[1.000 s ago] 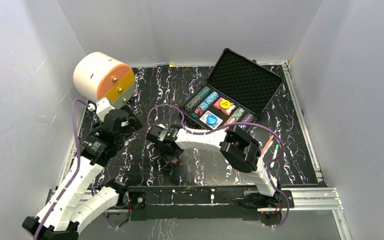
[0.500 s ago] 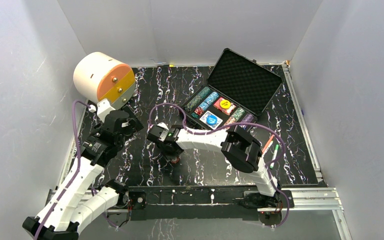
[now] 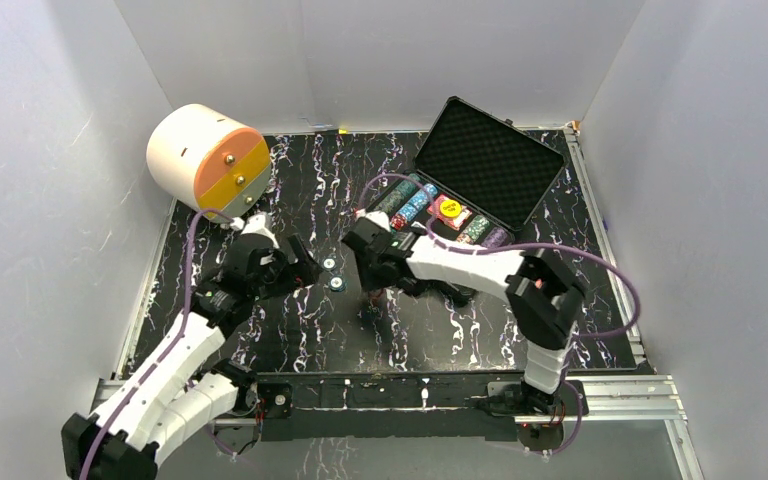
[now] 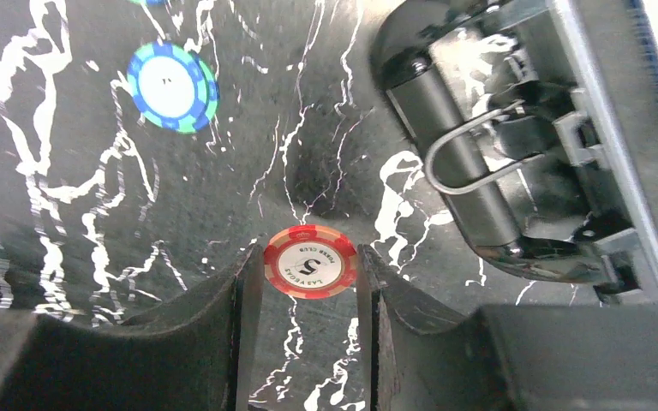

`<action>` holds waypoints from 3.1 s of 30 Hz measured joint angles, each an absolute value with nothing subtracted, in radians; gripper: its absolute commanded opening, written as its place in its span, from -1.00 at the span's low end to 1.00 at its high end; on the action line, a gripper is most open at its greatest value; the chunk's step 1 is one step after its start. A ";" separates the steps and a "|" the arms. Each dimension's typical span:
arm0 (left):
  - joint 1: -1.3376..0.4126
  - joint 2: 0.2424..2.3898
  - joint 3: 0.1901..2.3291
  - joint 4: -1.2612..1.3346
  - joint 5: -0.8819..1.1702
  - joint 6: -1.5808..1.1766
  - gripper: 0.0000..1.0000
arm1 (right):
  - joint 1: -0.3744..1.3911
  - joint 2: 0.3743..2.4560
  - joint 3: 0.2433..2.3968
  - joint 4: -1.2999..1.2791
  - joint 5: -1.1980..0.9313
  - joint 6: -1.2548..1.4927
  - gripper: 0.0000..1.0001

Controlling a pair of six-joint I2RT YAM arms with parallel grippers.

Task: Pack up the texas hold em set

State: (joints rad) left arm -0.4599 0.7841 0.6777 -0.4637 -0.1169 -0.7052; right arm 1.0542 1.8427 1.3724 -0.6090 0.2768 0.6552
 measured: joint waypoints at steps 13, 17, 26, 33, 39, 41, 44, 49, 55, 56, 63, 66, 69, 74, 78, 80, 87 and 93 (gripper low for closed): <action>-0.566 0.994 0.487 0.067 0.295 -0.688 0.44 | 0.931 1.570 1.180 -0.417 0.167 0.947 -0.07; -0.578 0.994 0.434 0.228 0.317 -0.726 0.40 | 0.916 1.531 1.151 -0.380 0.126 1.020 -0.07; -0.581 1.025 0.381 0.447 0.321 -0.823 -0.24 | 0.916 1.514 1.115 -0.313 0.036 1.107 -0.07; -0.583 1.039 0.383 0.481 0.315 -0.838 -1.00 | 0.912 1.514 1.114 -0.300 0.010 1.131 -0.05; -0.583 1.034 0.442 0.393 0.300 -0.753 -1.00 | 0.881 1.511 1.114 -0.270 -0.031 1.082 0.54; -0.583 1.030 0.485 0.343 0.300 -0.708 -1.00 | 0.841 1.500 1.113 -0.256 -0.093 1.002 0.61; -0.581 1.016 0.546 0.283 0.325 -0.642 -1.00 | 0.751 1.451 1.092 -0.205 -0.225 0.840 0.61; -0.566 0.996 0.648 0.216 0.487 -0.542 -1.00 | 0.668 1.368 1.103 -0.181 -0.465 0.545 0.45; -0.565 0.997 0.706 0.213 0.693 -0.517 -1.00 | 0.683 1.361 1.155 -0.189 -0.702 0.331 -0.39; -0.564 1.000 0.706 0.217 0.718 -0.520 -1.00 | 0.683 1.359 1.156 -0.194 -0.726 0.311 -0.51; -0.560 1.005 0.706 0.209 0.797 -0.516 -1.00 | 0.685 1.357 1.181 -0.273 -0.849 0.197 -0.46; -0.562 1.005 0.706 0.209 0.807 -0.515 -1.00 | 0.685 1.360 1.192 -0.318 -0.871 0.150 -0.45; -0.562 1.005 0.707 0.209 0.808 -0.513 -1.00 | 0.685 1.366 1.202 -0.360 -0.883 0.112 -0.65; -0.561 1.005 0.707 0.202 0.817 -0.504 -0.01 | 0.683 1.383 1.221 -0.400 -0.908 0.054 -1.00; -0.560 0.994 0.709 0.133 0.680 -0.486 0.63 | 0.686 1.382 1.224 -0.421 -0.729 0.015 -1.00; -0.557 0.930 0.700 0.026 0.411 -0.492 0.67 | 0.686 1.348 1.203 -0.477 -0.467 -0.068 -1.00; -0.549 0.846 0.679 -0.124 0.034 -0.533 0.70 | 0.685 1.362 1.093 -0.725 0.072 -0.168 -1.00; -0.547 0.848 0.678 -0.145 -0.012 -0.539 0.71 | 0.682 1.387 1.067 -0.770 0.169 -0.191 -1.00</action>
